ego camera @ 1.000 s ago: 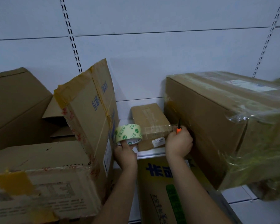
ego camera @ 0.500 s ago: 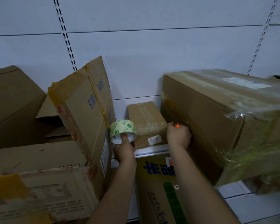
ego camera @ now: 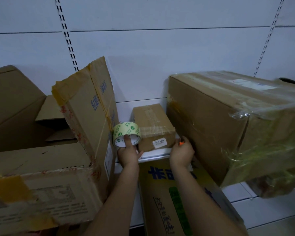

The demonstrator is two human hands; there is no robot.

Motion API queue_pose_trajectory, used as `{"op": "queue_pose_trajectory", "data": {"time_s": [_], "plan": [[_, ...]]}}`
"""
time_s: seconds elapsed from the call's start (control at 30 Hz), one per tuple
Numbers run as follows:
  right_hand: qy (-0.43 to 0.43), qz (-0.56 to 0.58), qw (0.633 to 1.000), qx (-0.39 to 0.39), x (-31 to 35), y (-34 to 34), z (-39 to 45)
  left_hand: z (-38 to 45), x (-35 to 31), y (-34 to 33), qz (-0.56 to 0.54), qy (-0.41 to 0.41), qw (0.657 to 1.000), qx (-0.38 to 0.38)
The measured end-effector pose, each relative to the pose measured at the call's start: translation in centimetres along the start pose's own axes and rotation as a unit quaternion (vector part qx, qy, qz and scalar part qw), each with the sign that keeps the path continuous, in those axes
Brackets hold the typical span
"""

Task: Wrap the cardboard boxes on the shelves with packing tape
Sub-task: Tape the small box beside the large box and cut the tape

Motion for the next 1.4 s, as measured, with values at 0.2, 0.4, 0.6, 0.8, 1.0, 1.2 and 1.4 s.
{"op": "queue_pose_trajectory", "data": {"time_s": [0.2, 0.4, 0.6, 0.8, 1.0, 1.2, 1.4], "plan": [[0.127, 0.029, 0.99, -0.053, 1.6, 2.8, -2.5, 0.3, 0.1, 0.0, -0.017, -0.012, 1.0, 0.004], [0.186, -0.031, 0.982, 0.027, 6.6, 1.2, -0.9, -1.3, -0.1, -0.2, -0.014, -0.005, 1.0, 0.025], [0.2, -0.118, 0.969, 0.08, 5.2, 0.3, 0.3, -2.7, 1.4, -0.1, 0.011, -0.024, 0.997, 0.07], [0.22, -0.15, 0.964, 0.026, 5.5, 0.9, -0.7, -2.4, -1.1, -0.3, 0.049, -0.099, 0.986, 0.128], [0.23, -0.184, 0.956, 0.001, 5.5, 0.7, -0.7, -0.9, -2.1, 1.7, -0.007, -0.14, 0.99, 0.01], [0.234, -0.187, 0.954, -0.007, 5.4, 0.6, -0.5, -0.6, -3.5, 1.2, 0.043, -0.227, 0.972, -0.037], [0.237, -0.178, 0.955, 0.003, 5.6, 0.8, -0.7, 0.4, -4.7, 0.9, 0.277, -0.241, 0.929, -0.038]]}}
Point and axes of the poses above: each hand's wrist, its own z-axis towards the middle knuckle, its own y-axis out of the back of the hand, x = y × z, the point moved 10 cm from there along z, towards the middle knuckle, and after that the axes turned 13 degrees about -y, right-handed, at the moved point
